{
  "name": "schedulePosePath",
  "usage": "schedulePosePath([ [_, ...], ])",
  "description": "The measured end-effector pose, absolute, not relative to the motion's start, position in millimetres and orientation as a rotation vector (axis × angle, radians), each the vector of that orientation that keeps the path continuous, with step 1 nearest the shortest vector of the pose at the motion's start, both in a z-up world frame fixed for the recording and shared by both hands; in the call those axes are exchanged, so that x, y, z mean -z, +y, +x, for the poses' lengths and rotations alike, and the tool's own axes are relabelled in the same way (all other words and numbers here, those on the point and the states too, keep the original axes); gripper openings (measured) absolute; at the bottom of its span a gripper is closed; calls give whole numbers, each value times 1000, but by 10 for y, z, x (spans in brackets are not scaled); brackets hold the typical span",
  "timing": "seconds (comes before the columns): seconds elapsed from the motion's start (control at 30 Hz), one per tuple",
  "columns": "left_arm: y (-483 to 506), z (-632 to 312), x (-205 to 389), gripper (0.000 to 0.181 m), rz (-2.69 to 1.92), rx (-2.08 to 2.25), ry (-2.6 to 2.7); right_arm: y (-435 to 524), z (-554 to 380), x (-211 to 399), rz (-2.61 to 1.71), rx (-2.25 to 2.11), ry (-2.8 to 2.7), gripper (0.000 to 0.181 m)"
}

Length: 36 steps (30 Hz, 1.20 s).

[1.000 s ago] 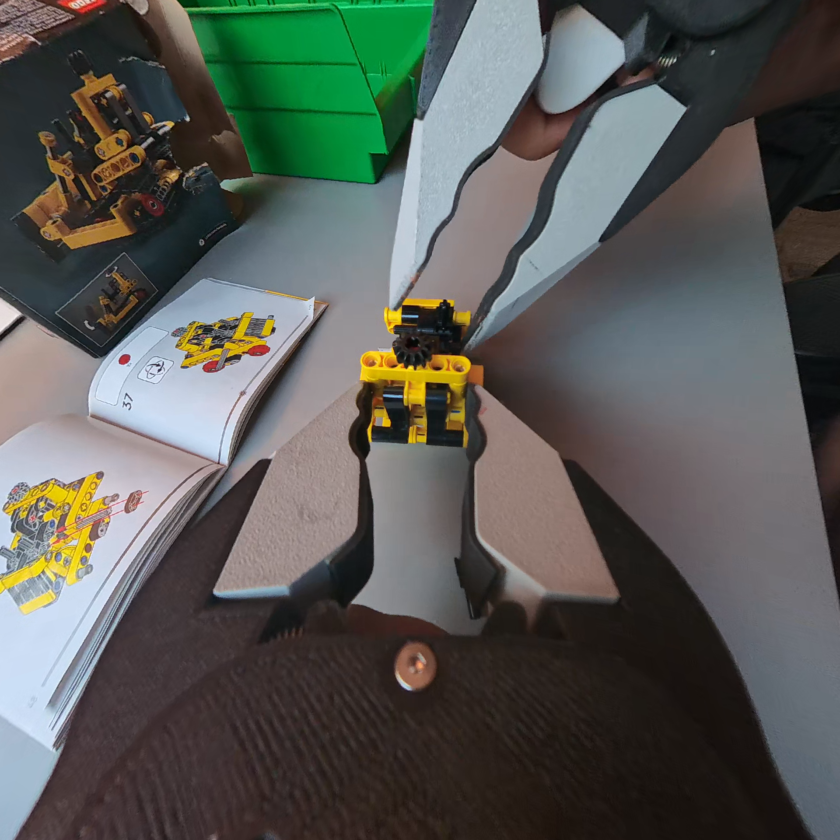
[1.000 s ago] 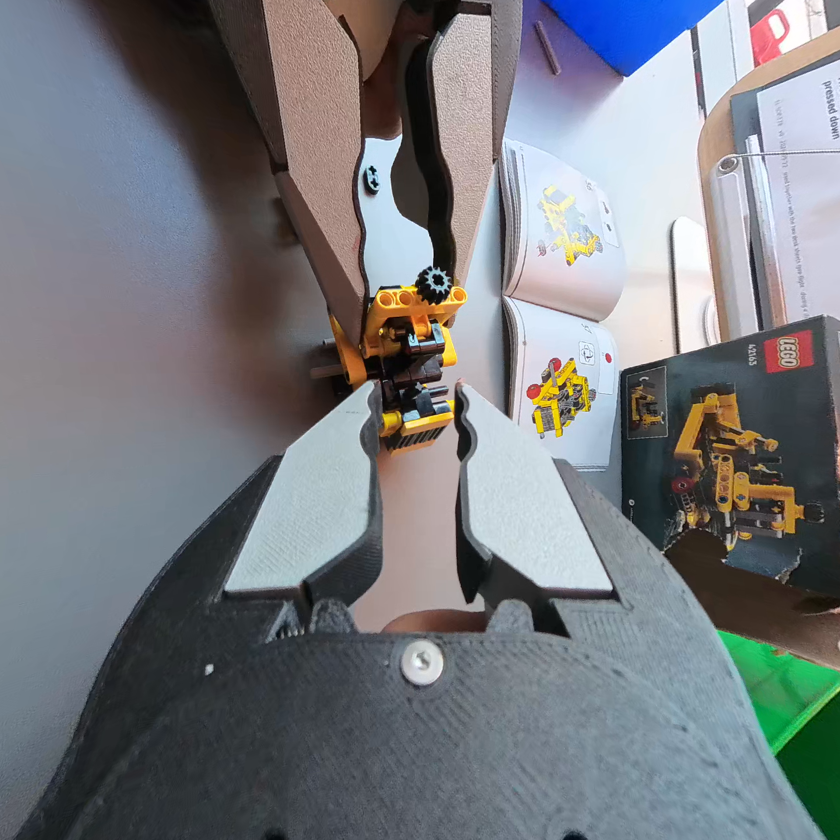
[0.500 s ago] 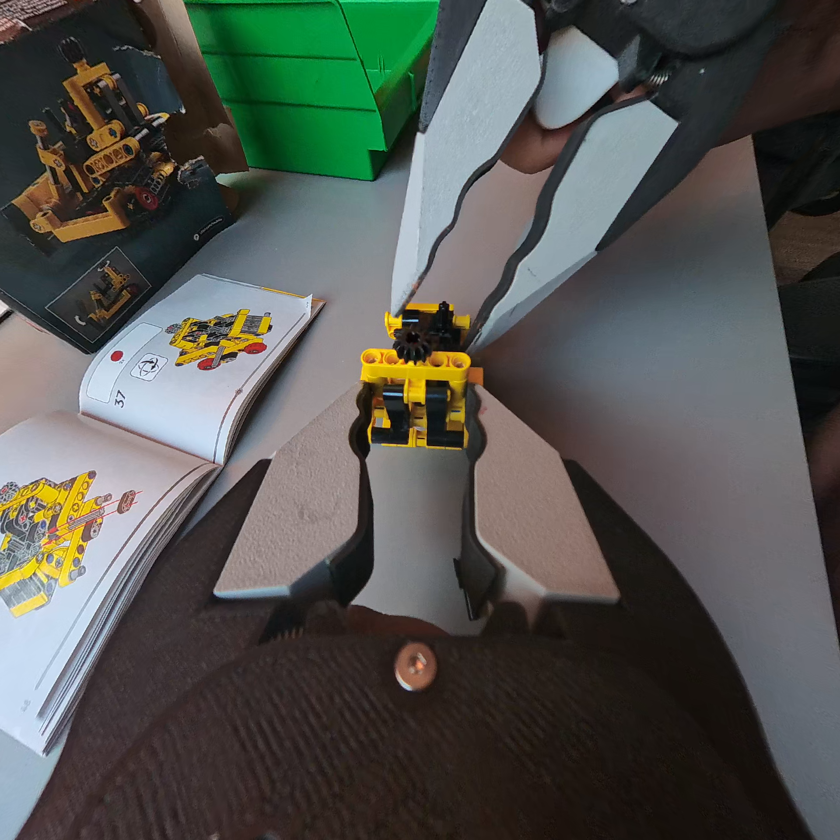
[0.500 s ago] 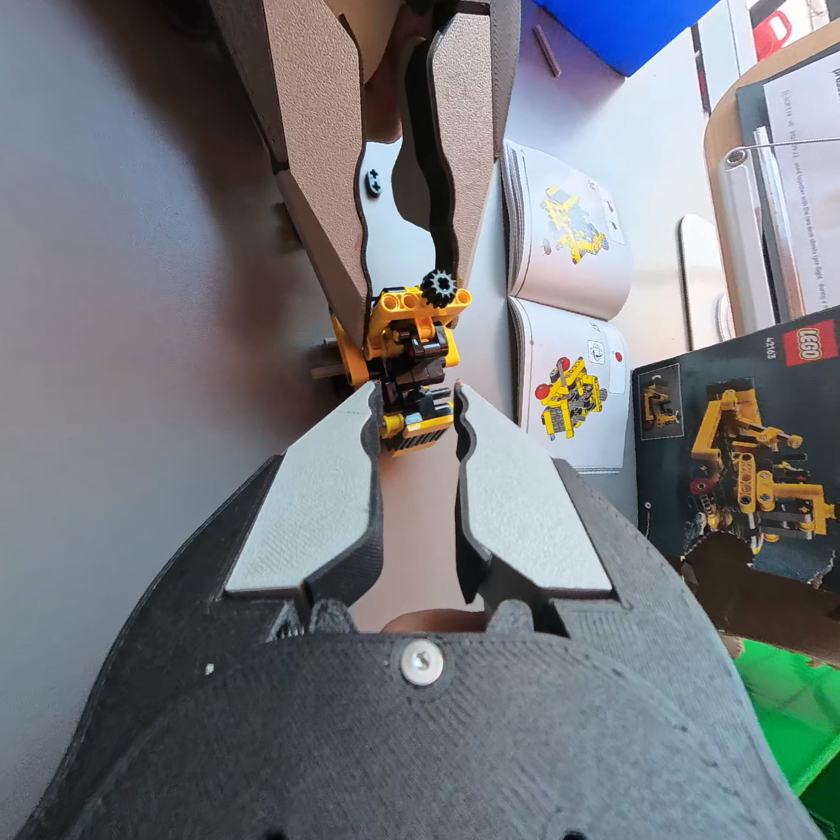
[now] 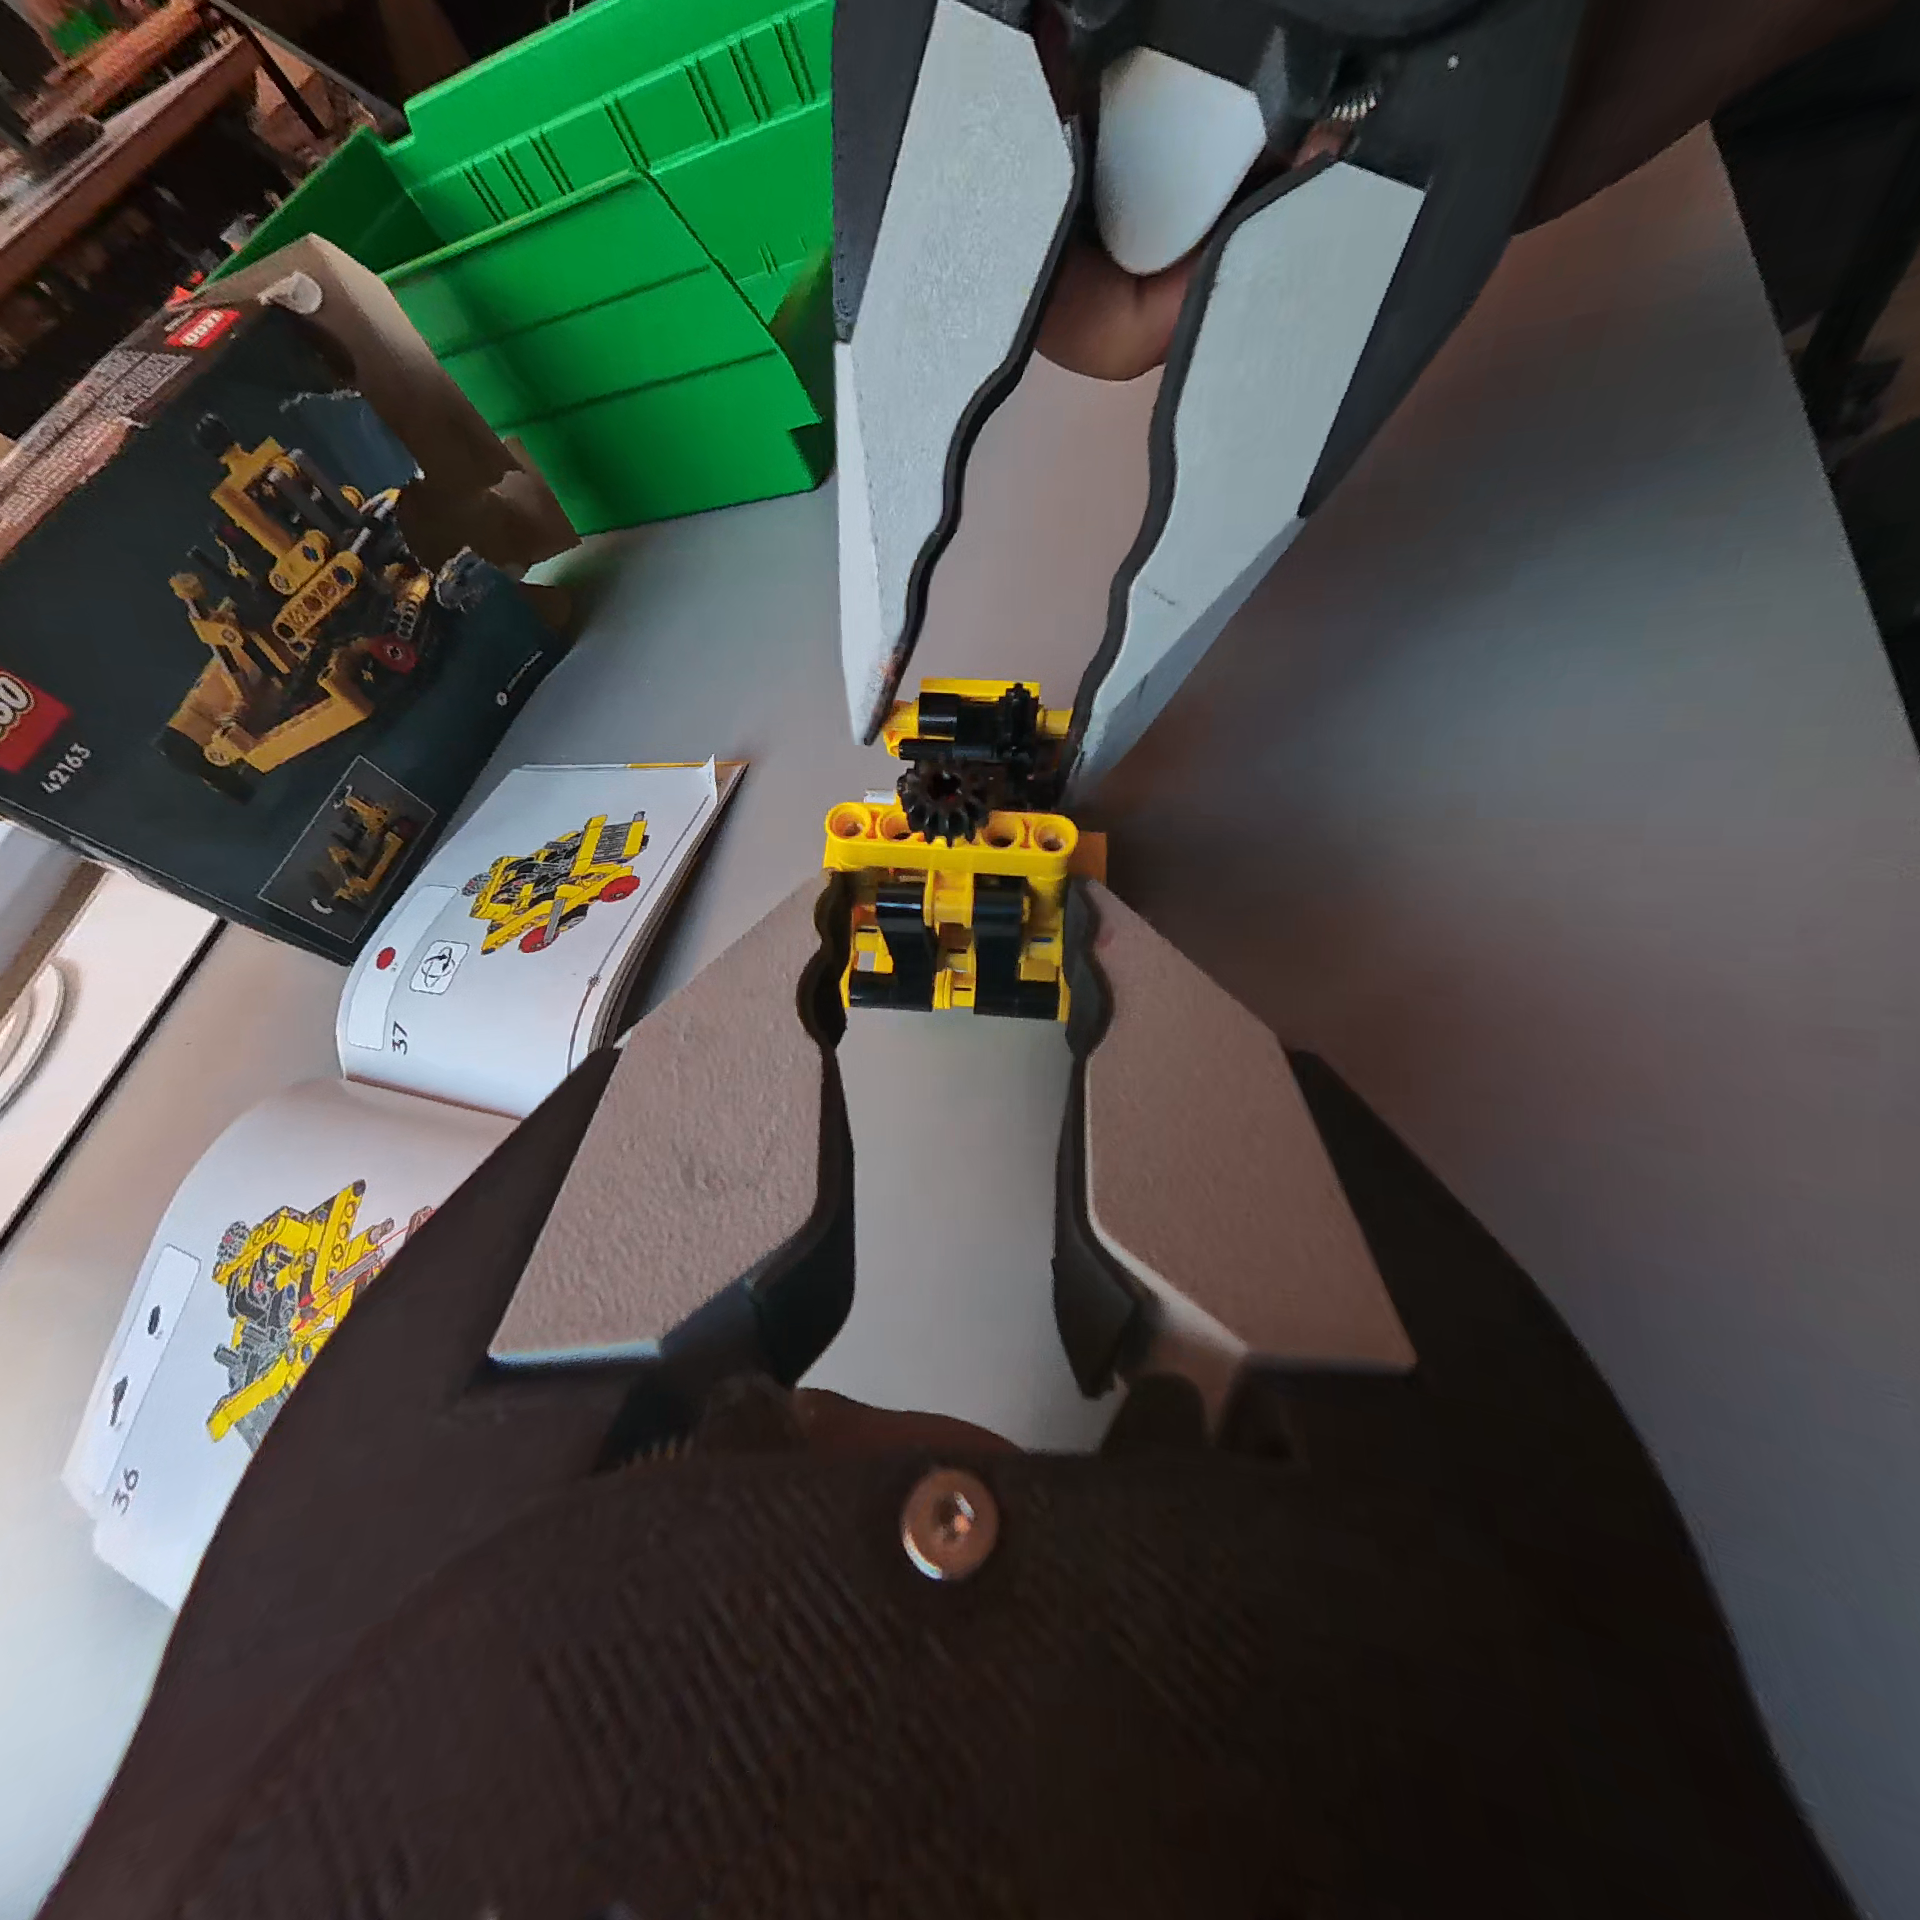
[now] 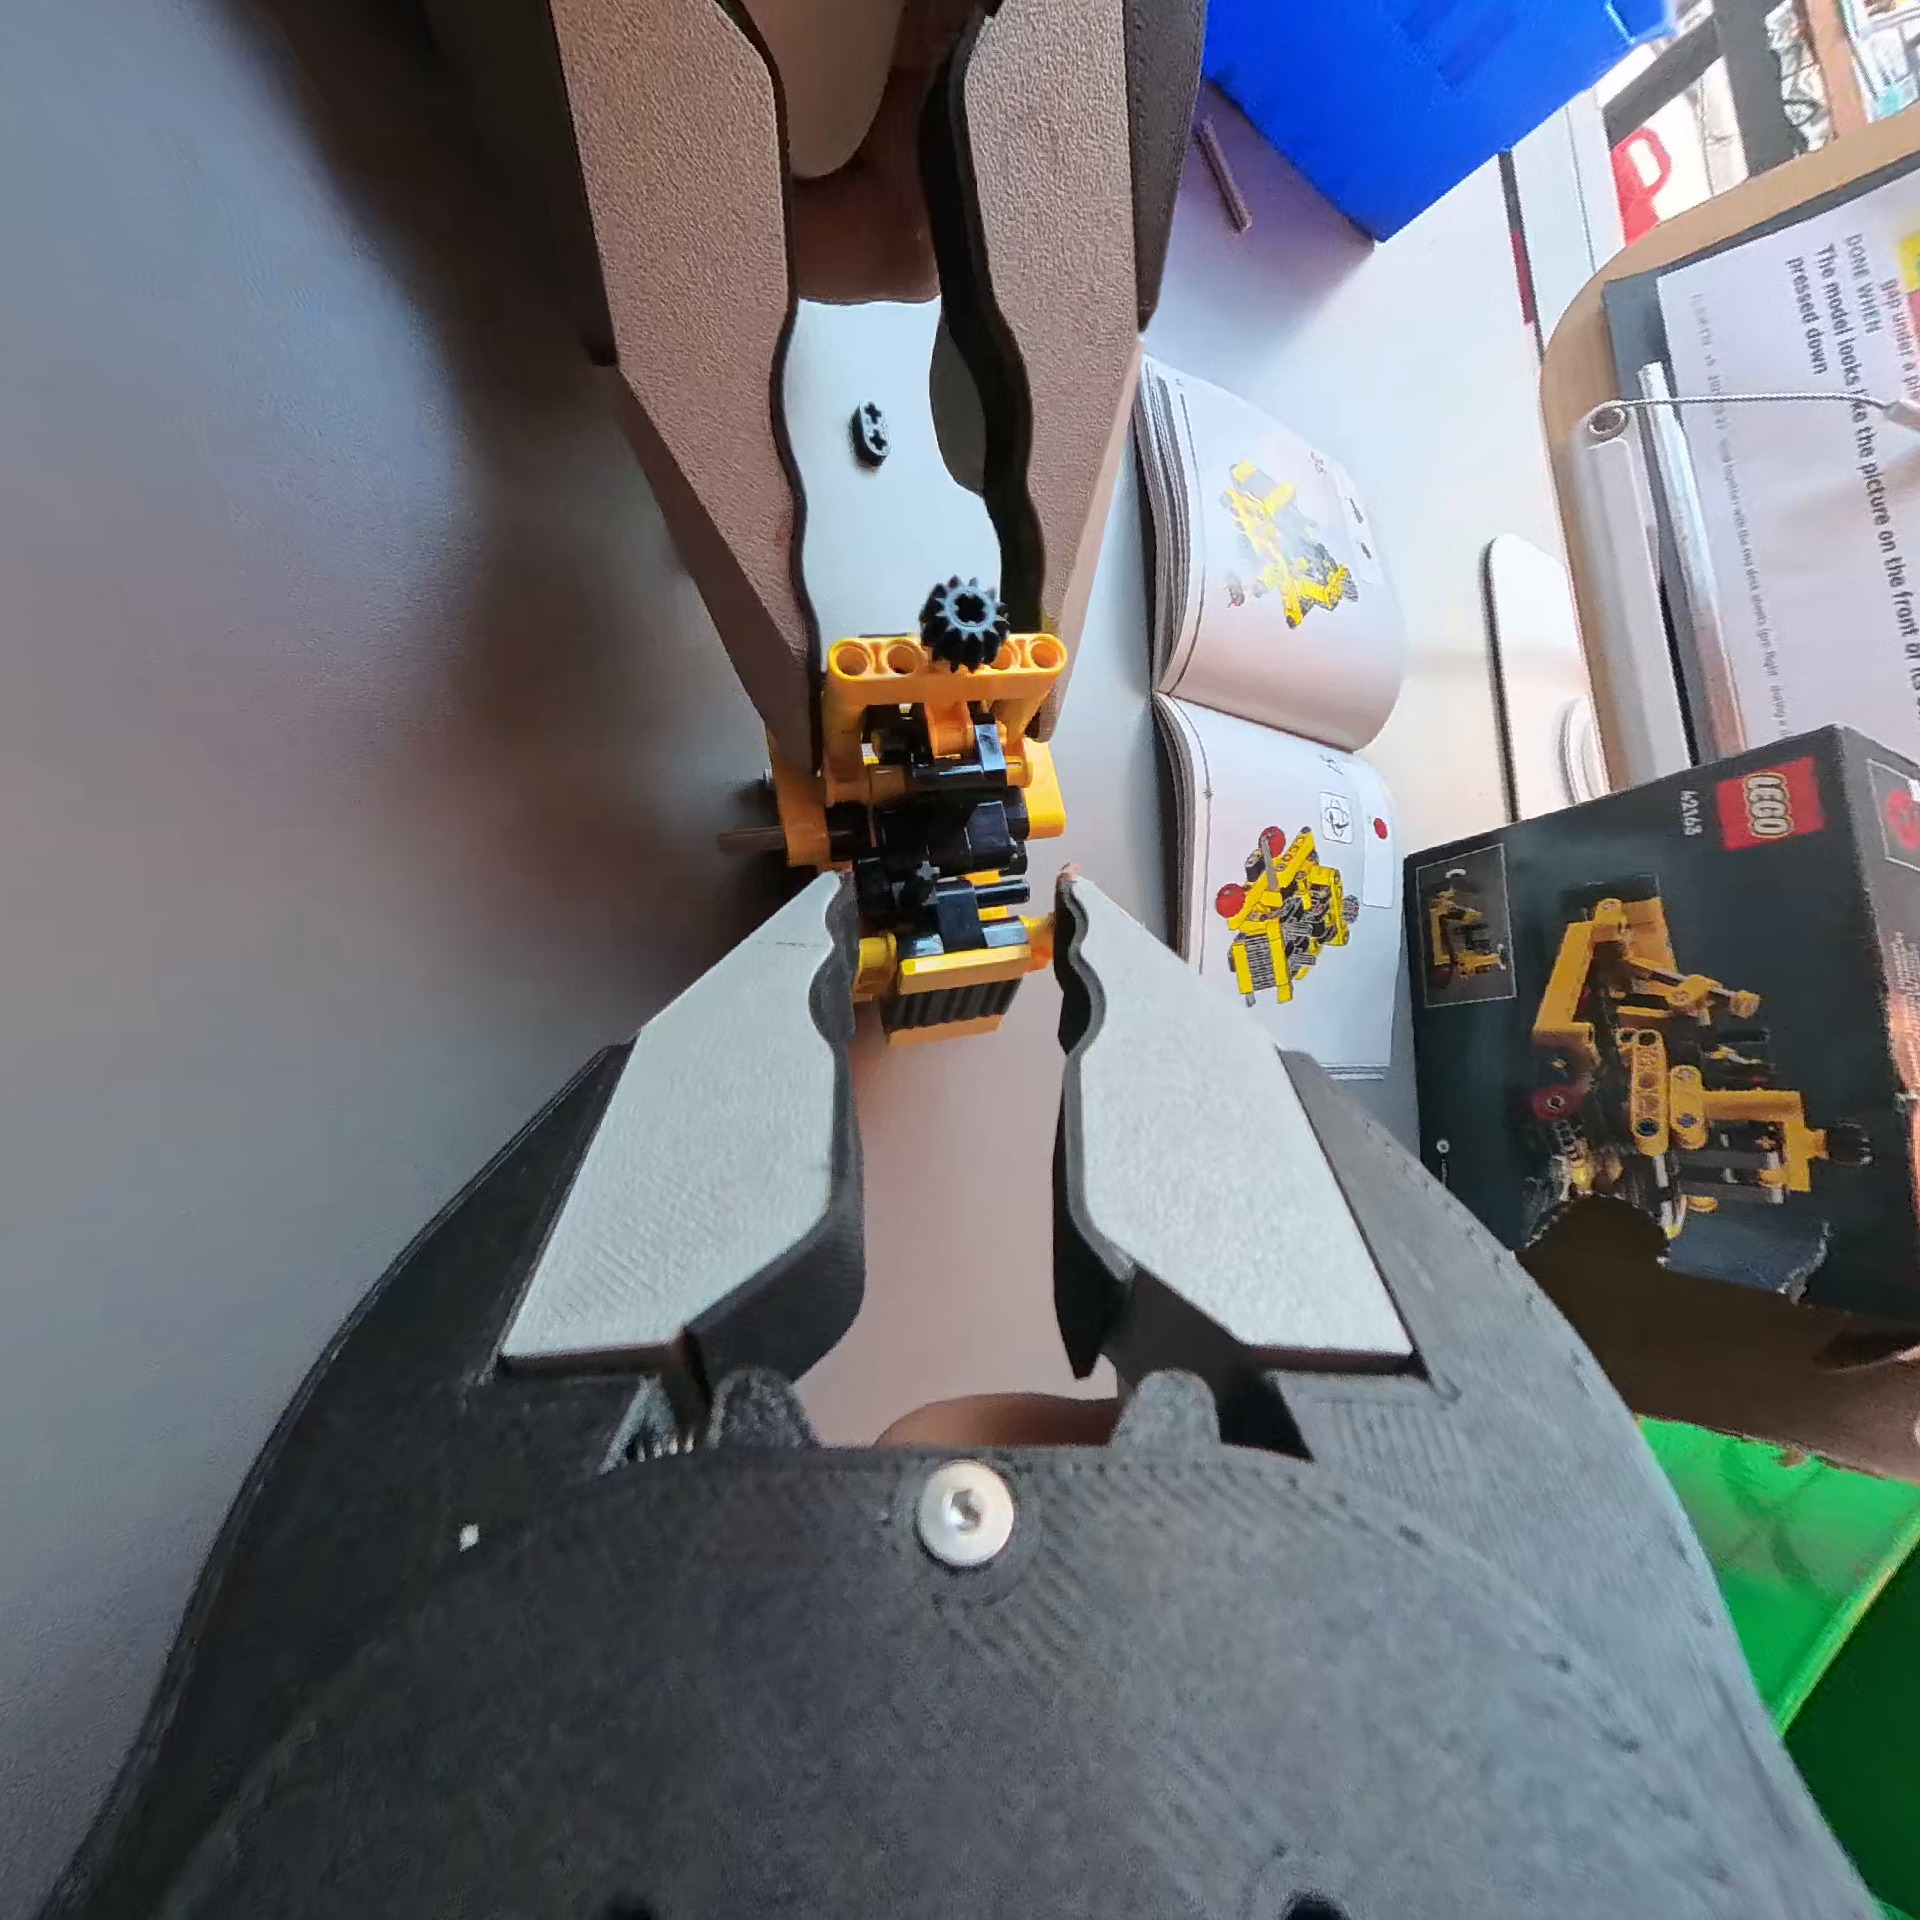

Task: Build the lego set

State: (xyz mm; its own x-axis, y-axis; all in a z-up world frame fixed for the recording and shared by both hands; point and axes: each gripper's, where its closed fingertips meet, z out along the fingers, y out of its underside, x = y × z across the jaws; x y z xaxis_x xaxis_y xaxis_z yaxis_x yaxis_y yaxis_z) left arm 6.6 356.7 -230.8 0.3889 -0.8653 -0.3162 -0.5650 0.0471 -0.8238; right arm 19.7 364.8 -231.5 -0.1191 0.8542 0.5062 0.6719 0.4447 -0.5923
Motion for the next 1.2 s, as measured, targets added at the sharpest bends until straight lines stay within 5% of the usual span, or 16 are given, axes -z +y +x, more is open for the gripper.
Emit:
schedulePosePath([
  [1.2, 3576, 64, 2317, 39, -1659, 409, 1264, 3551, 147, 2195, -1358, -476, -1826, 39],
])
